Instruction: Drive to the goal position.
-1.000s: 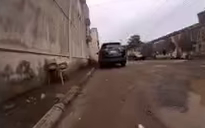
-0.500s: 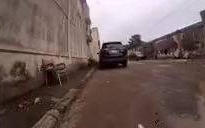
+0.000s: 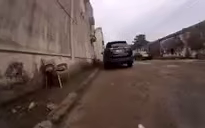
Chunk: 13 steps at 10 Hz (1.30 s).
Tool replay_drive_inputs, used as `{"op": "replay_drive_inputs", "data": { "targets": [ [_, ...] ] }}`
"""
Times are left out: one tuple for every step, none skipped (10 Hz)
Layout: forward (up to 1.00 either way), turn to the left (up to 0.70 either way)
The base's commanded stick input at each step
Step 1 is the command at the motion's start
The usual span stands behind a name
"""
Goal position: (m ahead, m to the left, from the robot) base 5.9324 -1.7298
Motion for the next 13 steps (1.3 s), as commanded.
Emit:
{"op": "replay_drive_inputs", "data": {
  "targets": [
    [0.50, 0.00],
    [0.50, 0.00],
    [0.50, 0.00],
    [0.50, 0.00],
    [0.50, -0.13],
    [0.50, -0.35],
    [0.50, -0.50],
    [0.50, -0.50],
    [0.50, -0.50],
    [0.50, -0.50],
    [0.50, 0.00],
    [0.50, 0.00],
    [0.50, 0.00]
  ]
}}
